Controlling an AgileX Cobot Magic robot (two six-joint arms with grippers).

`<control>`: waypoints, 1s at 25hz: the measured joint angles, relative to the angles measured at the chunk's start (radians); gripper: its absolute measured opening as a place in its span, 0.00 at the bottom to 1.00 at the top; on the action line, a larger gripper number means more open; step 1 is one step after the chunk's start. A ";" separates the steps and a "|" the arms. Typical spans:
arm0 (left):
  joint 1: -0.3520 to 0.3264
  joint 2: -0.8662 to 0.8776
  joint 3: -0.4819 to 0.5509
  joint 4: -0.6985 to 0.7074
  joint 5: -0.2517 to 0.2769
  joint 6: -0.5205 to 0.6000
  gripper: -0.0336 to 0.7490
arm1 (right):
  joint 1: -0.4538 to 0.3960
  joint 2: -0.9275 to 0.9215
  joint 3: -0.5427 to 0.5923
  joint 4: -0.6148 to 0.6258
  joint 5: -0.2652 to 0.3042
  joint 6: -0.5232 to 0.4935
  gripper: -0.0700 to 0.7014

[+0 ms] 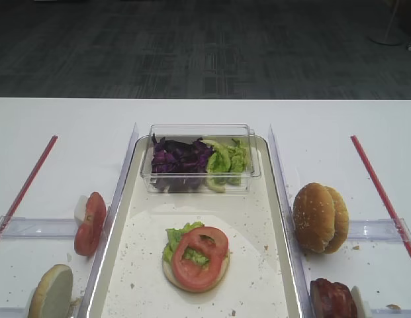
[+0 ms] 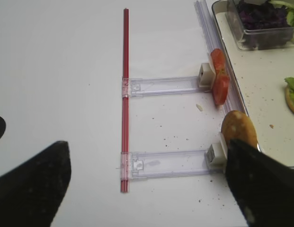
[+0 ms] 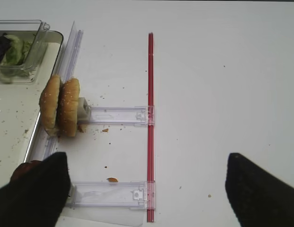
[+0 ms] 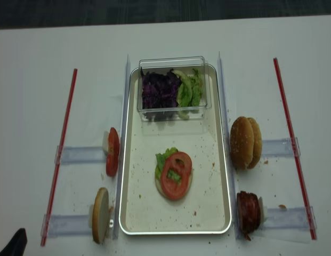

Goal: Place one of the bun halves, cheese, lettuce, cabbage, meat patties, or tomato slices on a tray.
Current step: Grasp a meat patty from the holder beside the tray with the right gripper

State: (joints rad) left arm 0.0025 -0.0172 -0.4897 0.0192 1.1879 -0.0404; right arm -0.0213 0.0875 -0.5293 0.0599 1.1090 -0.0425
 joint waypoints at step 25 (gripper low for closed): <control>0.000 0.000 0.000 0.000 0.000 0.000 0.82 | 0.000 0.787 -0.239 0.120 0.092 0.025 0.87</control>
State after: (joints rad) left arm 0.0025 -0.0172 -0.4897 0.0192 1.1879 -0.0404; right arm -0.0213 0.8743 -0.7687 0.1797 1.2005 -0.0175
